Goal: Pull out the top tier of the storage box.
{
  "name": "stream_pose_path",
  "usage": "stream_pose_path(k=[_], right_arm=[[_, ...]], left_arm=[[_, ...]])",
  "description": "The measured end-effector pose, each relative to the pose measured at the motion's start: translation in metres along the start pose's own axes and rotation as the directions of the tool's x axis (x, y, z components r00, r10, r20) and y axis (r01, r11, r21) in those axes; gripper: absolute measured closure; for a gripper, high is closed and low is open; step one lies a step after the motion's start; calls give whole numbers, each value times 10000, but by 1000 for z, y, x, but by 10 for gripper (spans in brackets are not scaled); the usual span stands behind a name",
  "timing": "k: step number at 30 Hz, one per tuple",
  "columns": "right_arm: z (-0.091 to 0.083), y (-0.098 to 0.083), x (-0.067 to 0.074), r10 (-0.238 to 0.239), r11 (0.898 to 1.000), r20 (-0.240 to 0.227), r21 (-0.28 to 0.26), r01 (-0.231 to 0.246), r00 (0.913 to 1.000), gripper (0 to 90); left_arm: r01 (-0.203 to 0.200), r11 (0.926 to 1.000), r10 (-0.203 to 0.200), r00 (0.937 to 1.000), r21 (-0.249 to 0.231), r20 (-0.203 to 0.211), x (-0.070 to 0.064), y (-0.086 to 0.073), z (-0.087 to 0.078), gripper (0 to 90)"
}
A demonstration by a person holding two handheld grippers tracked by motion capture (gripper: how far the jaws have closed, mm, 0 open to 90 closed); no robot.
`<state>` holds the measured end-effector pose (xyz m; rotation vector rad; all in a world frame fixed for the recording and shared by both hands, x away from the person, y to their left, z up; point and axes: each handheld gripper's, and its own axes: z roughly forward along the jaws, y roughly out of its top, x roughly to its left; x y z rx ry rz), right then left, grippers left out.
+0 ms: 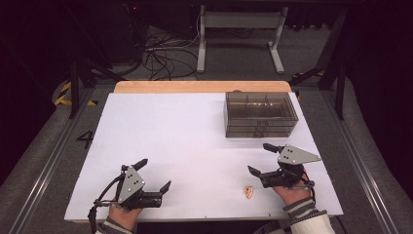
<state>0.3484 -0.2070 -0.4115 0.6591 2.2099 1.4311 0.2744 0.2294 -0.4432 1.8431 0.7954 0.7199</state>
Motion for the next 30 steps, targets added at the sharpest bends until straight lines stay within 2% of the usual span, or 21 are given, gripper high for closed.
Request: stream_pose_path(k=[5, 6, 7, 8, 11, 16, 21, 24, 25, 26, 27, 29, 30], right_arm=[[0, 5, 0, -453, 9984, 250, 341, 444, 9987, 106], [-1, 8, 1, -788, 9958, 425, 503, 767, 9960, 119], [-1, 8, 1, -788, 9958, 425, 503, 767, 9960, 119], [-2, 11, 1, -1108, 9920, 583, 670, 1069, 9921, 127], [-3, 14, 0, -1353, 9882, 644, 818, 1299, 9887, 155], [-6, 15, -1, -1479, 9862, 468, 821, 1438, 9879, 222], [-7, 15, -2, -1658, 9824, 492, 955, 1606, 9849, 231], [-5, 16, -2, -1969, 9753, 655, 1145, 1887, 9782, 265], [-5, 18, -1, -2305, 9679, 658, 1186, 2217, 9708, 309], [-5, 18, -1, -2305, 9679, 658, 1186, 2217, 9708, 309], [-5, 20, 0, -2597, 9599, 753, 1287, 2489, 9627, 322], [-4, 20, 0, -2706, 9565, 791, 1348, 2586, 9594, 326], [-3, 21, 0, -2920, 9487, 847, 1520, 2773, 9527, 334]], left_arm=[[54, 10000, -53, 9999, -67, 96, -1, 1, -1, 24], [36, 10000, -35, 10000, -62, 77, -1, 1, -1, 24], [31, 10000, -31, 10000, -65, 68, -1, 1, -2, 24], [25, 10000, -25, 10000, -71, 42, -1, 1, -2, 24], [-13, 10000, 13, 10000, -89, 17, -1, 1, -2, 24], [116, 9999, -115, 9999, -123, 74, 0, 0, -2, 24], [101, 9999, -100, 9999, -117, 73, 0, 0, -2, 24], [47, 9999, -46, 10000, -139, 37, 0, 0, -3, 24], [75, 9998, -75, 10000, -163, 6, 0, 0, -3, 24], [63, 9998, -64, 10000, -174, -31, 0, 0, -4, 24], [76, 9997, -77, 10000, -210, -36, 0, 1, -4, 24], [124, 9996, -125, 9999, -239, -34, 1, 1, -4, 24], [118, 9997, -119, 9999, -214, -26, 0, 1, -4, 24]])
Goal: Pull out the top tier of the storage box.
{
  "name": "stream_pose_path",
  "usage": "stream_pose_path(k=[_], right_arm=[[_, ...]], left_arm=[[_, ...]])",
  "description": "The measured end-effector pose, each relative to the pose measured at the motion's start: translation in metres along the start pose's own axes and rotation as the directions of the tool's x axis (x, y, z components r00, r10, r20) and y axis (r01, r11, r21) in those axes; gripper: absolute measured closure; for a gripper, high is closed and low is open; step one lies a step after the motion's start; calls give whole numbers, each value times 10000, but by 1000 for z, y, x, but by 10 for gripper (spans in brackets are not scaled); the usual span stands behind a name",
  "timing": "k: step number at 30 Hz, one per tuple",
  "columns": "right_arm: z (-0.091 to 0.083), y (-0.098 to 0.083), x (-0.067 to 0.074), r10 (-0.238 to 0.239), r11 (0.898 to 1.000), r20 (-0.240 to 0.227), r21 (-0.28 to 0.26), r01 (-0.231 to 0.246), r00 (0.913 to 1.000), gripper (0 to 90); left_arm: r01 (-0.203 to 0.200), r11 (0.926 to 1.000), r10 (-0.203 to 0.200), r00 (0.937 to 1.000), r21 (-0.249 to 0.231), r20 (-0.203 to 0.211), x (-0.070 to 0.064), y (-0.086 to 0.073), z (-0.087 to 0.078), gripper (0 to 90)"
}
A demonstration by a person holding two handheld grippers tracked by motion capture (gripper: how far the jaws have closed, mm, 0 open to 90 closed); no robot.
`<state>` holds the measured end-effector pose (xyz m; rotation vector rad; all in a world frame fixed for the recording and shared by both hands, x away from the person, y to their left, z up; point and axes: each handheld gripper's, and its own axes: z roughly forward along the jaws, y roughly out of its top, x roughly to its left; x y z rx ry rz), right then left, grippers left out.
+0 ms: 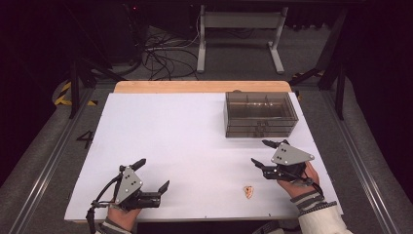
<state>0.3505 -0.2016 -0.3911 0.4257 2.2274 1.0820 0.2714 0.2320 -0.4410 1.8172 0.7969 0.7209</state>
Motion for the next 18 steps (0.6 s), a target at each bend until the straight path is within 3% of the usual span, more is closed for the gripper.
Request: stream_pose_path(k=[6, 18], right_arm=[[1, 3, 1, -680, 9972, 284, 337, 671, 9973, 352], [4, 6, 0, -1299, 9902, 711, 607, 1257, 9890, 416]], left_arm=[[-73, 10000, 73, 10000, -5, 23, -1, 0, 0, 24], [-121, 9999, 121, 9999, -24, -10, -2, 0, 0, 21]])
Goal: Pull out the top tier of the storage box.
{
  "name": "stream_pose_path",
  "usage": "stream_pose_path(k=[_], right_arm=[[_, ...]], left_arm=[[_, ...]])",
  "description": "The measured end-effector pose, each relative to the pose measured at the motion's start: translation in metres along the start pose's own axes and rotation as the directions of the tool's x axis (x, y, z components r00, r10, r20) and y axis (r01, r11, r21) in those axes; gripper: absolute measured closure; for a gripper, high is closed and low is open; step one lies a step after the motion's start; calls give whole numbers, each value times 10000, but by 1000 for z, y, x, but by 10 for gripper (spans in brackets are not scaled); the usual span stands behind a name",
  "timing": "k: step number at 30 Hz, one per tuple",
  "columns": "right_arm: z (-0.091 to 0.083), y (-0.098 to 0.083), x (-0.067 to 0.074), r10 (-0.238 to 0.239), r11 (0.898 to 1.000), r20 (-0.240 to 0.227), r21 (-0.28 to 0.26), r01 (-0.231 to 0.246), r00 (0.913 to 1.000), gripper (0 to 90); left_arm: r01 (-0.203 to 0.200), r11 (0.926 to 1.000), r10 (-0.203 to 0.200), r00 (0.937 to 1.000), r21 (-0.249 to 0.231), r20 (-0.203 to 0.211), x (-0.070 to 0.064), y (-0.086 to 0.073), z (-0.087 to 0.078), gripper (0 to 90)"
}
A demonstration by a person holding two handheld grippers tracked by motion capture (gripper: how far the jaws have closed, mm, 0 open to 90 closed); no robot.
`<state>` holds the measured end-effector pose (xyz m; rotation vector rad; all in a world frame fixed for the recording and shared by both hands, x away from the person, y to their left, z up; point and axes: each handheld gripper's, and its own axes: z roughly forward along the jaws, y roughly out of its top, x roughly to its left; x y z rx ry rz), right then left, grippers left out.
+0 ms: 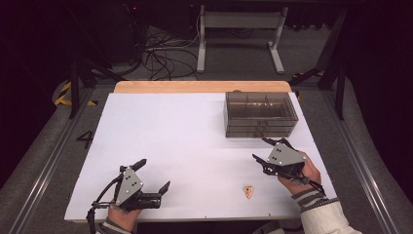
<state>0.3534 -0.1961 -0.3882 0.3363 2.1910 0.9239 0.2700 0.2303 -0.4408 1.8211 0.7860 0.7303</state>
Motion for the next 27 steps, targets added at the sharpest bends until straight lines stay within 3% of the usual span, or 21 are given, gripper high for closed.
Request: stream_pose_path(k=[6, 9, 18, 27], right_arm=[[1, 1, 0, -295, 9994, 252, 185, 291, 9992, 440], [3, 3, 1, -721, 9969, 556, 352, 702, 9958, 450], [10, 4, 3, -1313, 9901, 977, 627, 1256, 9865, 488], [18, 4, 0, -2009, 9771, 898, 901, 1930, 9755, 502]], left_arm=[[19, 10000, -19, 10000, 38, -7, 0, 0, 0, 18], [34, 10000, -34, 10000, 3, -23, 1, 0, -1, 17], [-30, 10000, 30, 10000, 14, -8, 0, 0, -2, 17], [-36, 10000, 36, 10000, 12, -9, 0, 0, -2, 17]])
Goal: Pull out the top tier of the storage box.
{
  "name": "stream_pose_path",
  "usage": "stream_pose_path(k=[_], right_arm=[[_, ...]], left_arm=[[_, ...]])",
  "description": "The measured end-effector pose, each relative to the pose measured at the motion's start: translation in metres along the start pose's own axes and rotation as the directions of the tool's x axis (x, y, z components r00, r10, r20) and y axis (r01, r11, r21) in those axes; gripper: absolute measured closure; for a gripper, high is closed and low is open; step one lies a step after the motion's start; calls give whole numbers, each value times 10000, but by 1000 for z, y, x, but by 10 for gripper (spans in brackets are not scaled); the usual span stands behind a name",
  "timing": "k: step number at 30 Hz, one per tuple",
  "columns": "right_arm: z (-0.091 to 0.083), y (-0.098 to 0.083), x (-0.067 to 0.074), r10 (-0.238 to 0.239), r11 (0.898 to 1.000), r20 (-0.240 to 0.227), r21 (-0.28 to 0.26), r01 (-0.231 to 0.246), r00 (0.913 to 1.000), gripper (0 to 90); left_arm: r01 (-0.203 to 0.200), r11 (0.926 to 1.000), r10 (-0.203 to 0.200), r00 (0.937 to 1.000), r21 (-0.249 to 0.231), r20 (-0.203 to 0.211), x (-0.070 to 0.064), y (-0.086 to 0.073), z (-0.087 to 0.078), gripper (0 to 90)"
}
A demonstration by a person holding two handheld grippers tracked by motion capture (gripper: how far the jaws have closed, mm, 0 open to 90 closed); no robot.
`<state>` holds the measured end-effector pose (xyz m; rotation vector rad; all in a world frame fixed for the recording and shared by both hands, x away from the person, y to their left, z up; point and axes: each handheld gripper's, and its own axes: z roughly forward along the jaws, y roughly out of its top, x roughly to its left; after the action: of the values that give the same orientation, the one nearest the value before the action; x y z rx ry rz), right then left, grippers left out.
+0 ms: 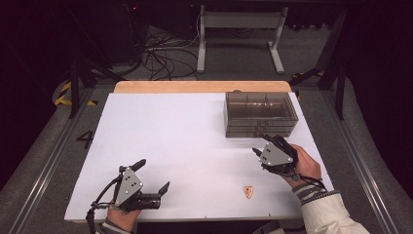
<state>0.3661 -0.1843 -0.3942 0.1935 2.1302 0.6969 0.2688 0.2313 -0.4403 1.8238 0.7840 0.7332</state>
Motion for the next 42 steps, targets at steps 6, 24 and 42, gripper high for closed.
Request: stream_pose_path(k=[6, 24, 42], right_arm=[[4, -2, -4, -318, 9992, 191, 256, 313, 9993, 503], [24, -5, 6, -1748, 9836, 1775, 765, 1635, 9685, 591], [39, -7, 8, -2693, 9614, 2395, 1242, 2457, 9328, 608]], left_arm=[[15, 10000, -15, 10000, -4, 4, 0, 0, 0, 17], [34, 10000, -35, 10000, -31, -17, -1, 0, 0, 16], [-31, 10000, 31, 10000, -40, -23, -2, 0, -1, 16]])
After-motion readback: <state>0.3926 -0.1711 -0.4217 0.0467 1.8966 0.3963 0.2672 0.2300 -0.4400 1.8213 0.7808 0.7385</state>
